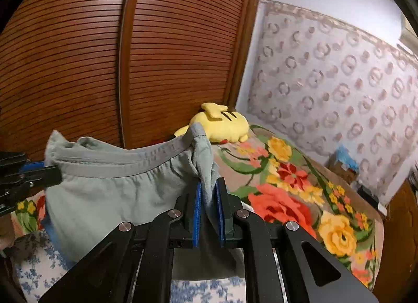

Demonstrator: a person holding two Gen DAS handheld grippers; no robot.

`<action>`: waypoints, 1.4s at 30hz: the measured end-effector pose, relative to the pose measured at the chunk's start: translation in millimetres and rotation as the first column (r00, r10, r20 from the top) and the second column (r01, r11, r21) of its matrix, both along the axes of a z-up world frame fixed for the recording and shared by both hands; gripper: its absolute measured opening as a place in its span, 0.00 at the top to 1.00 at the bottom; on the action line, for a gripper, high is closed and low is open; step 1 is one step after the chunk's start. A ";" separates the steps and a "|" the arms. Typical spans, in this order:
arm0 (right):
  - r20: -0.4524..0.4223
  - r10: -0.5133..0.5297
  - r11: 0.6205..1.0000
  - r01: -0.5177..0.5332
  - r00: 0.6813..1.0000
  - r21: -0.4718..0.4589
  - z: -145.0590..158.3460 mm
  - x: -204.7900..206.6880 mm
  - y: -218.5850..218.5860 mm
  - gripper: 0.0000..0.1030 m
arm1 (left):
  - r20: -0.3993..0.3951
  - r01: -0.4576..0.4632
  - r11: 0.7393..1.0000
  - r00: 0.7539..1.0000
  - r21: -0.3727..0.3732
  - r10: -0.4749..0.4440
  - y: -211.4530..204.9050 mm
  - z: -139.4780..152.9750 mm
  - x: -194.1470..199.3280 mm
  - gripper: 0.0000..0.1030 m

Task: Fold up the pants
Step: 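Lift the grey-green garment with both tools and carry it onto the folded jeans, then lower the garment onto the jeans stack and open both tools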

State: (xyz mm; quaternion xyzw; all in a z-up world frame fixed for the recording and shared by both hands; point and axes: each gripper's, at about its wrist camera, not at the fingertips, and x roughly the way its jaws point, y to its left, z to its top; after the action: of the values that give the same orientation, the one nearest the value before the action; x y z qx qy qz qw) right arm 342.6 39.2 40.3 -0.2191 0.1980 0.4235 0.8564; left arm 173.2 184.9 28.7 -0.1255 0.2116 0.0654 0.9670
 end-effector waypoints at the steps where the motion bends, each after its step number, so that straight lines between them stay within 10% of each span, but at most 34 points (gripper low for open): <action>1: 0.006 0.008 1.000 -0.008 1.000 -0.006 -1.7 1.3 5.0 0.89 | -0.013 0.004 1.000 1.000 -0.005 -0.004 1.3 -2.3 0.4 0.89; 24: -0.039 0.072 0.997 -0.073 0.997 -0.027 -22.6 20.6 43.6 0.89 | -0.120 -0.057 0.998 0.991 -0.019 0.055 7.8 -26.2 -5.4 0.89; 28: -0.034 0.040 0.999 -0.041 0.999 -0.022 -22.2 20.7 39.4 0.70 | -0.130 -0.063 0.998 0.990 -0.022 0.060 6.8 -27.4 -3.6 0.89; 42: -0.164 0.120 0.990 -0.129 0.979 -0.048 -40.7 26.8 27.3 0.68 | -0.169 -0.096 0.995 0.982 -0.037 0.088 15.2 -47.8 -7.7 0.89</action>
State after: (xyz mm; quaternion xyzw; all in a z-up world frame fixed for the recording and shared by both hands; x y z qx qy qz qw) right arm 369.4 66.5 -0.4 -0.2209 0.2645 0.4865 0.8028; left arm 165.5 200.1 -19.1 -0.1509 0.2872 0.1157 0.9388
